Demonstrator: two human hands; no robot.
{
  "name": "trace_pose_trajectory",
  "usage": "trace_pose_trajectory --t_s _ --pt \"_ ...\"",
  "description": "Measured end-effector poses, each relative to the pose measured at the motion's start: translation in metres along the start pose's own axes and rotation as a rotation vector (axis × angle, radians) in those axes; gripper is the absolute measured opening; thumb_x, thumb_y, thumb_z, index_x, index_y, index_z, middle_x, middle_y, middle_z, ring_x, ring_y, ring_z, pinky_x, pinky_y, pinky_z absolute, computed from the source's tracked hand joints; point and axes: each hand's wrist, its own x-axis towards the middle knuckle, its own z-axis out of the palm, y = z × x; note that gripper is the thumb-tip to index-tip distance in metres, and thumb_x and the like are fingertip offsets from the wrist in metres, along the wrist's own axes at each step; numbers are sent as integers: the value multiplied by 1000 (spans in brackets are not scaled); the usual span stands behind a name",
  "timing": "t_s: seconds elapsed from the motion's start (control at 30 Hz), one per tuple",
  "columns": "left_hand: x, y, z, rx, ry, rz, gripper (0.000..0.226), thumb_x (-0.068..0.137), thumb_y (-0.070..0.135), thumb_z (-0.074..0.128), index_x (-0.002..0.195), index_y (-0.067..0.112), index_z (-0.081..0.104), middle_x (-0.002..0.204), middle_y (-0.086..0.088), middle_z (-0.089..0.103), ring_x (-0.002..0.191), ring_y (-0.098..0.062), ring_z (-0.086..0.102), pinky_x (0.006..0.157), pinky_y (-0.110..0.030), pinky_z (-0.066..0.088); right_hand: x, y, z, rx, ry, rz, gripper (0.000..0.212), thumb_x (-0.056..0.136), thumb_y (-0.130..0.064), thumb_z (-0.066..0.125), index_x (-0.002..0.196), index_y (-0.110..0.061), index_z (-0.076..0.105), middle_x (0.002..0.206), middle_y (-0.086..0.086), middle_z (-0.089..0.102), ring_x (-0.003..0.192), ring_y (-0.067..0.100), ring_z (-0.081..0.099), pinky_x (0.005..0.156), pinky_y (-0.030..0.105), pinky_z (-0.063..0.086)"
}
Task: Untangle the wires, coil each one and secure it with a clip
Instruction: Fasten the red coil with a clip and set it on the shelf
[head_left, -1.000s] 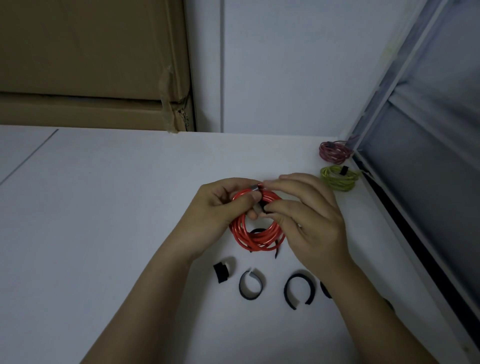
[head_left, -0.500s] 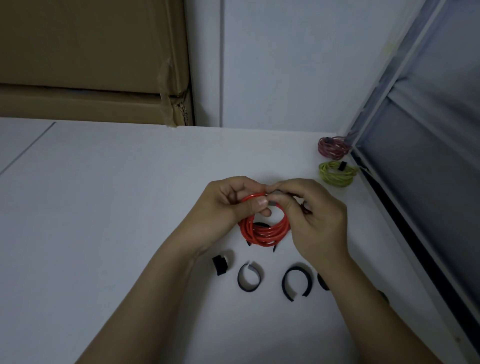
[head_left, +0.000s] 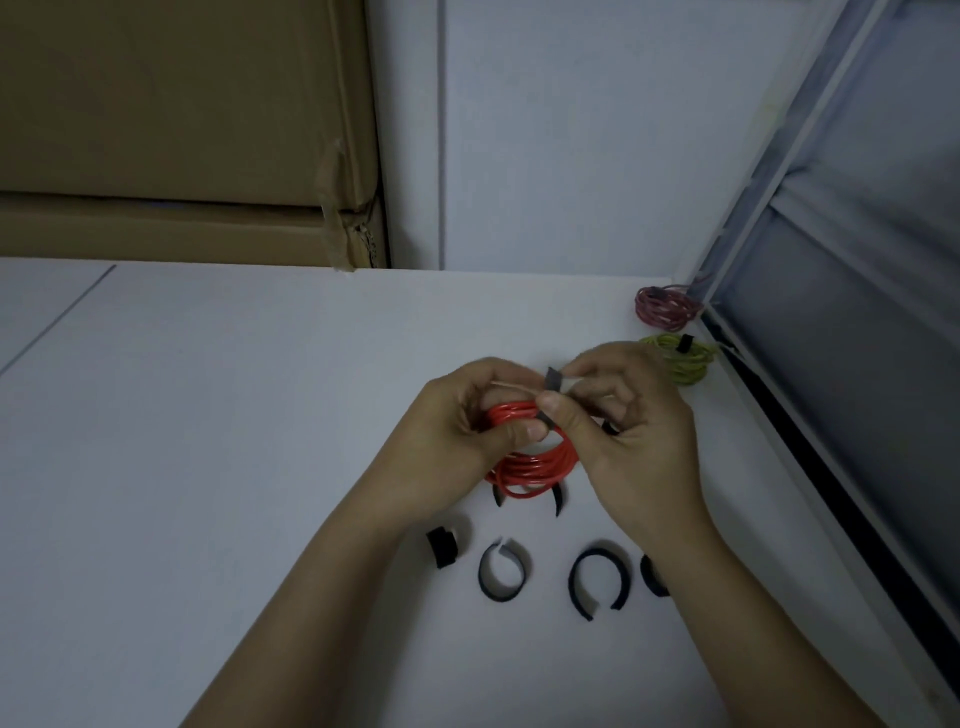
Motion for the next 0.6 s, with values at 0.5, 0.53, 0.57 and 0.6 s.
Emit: trace_pose_trajectory --t_s 0.5,0.53,0.57,0.6 --pt "-2 8 -1 -200 115 116 45 69 10 70 110 17 53 84 -5 75 82 -18 72 71 -22 54 5 -2 -10 -92 -296 -104 29 95 -20 50 123 -23 58 113 -4 57 108 0 54 90 10 41" --pt "-2 7 -1 -206 117 119 45 69 10 70 110 17 53 84 -5 75 81 -18 72 72 -22 54 5 -1 -10 -102 -313 -101 31 95 -22 49 125 -25 57 115 -5 56 110 0 53 91 11 42" --pt "-2 6 -2 -203 117 124 45 70 10 70 111 16 53 84 -6 75 81 -19 71 73 -23 54 4 0 -10 -127 -321 -100 32 95 -24 47 126 -27 56 116 -7 55 110 0 53 91 11 42" --pt "-1 5 -2 -194 115 127 45 71 11 70 112 15 53 85 -7 75 82 -20 71 74 -24 55 3 1 -10 -163 -325 -105 34 95 -27 45 128 -27 56 116 -9 54 111 -1 52 92 11 42"
